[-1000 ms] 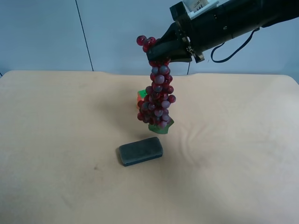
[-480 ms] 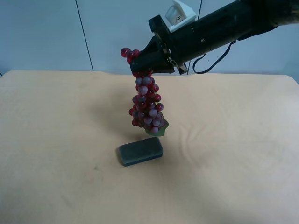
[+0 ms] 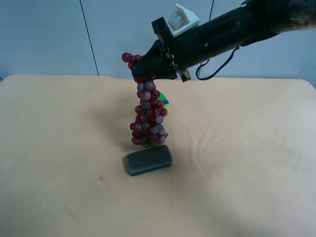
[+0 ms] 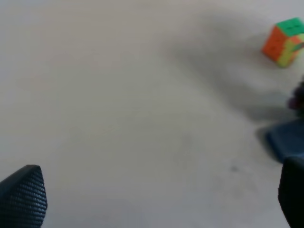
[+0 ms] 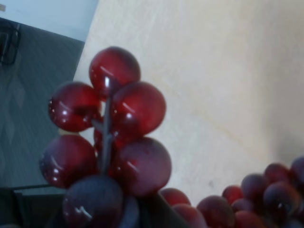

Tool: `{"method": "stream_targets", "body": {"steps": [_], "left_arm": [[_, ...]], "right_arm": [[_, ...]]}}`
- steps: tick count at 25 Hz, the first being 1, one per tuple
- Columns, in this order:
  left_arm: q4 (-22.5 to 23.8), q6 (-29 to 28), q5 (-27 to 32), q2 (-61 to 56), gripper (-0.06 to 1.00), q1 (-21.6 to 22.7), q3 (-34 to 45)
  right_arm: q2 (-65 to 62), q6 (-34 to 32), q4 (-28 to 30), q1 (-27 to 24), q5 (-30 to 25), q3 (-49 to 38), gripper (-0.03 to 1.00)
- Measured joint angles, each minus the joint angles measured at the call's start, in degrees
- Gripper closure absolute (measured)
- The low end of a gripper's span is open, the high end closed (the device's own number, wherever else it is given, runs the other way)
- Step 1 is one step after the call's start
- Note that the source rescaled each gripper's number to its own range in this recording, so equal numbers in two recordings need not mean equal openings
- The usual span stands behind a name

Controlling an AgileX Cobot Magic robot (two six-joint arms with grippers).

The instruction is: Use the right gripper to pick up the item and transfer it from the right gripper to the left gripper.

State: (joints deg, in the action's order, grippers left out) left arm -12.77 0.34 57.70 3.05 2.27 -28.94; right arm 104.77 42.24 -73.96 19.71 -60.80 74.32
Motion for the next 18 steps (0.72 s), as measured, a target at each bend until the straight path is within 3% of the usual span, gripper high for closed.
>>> {"method": "stream_targets", "body": {"steps": [3, 7, 12, 18], "left_arm": [[-5.09, 1.53, -2.73, 5.17, -0.06, 0.0, -0.27], [-13.22, 9.12, -6.25, 12.97, -0.06, 0.0, -0.27], [-25.63, 24.04, -11.42, 24.34, -0.06, 0.0, -0.27], [-44.29, 44.86, -13.6, 38.84, -0.06, 0.0, -0.27]], "right_arm": [[0.0, 0.0, 0.06, 0.0, -0.01, 0.0, 0.96], [0.0, 0.0, 0.06, 0.0, -0.2, 0.0, 0.96], [0.0, 0.0, 0.06, 0.0, -0.25, 0.0, 0.96], [0.0, 0.0, 0.01, 0.0, -0.59, 0.0, 0.96]]}}
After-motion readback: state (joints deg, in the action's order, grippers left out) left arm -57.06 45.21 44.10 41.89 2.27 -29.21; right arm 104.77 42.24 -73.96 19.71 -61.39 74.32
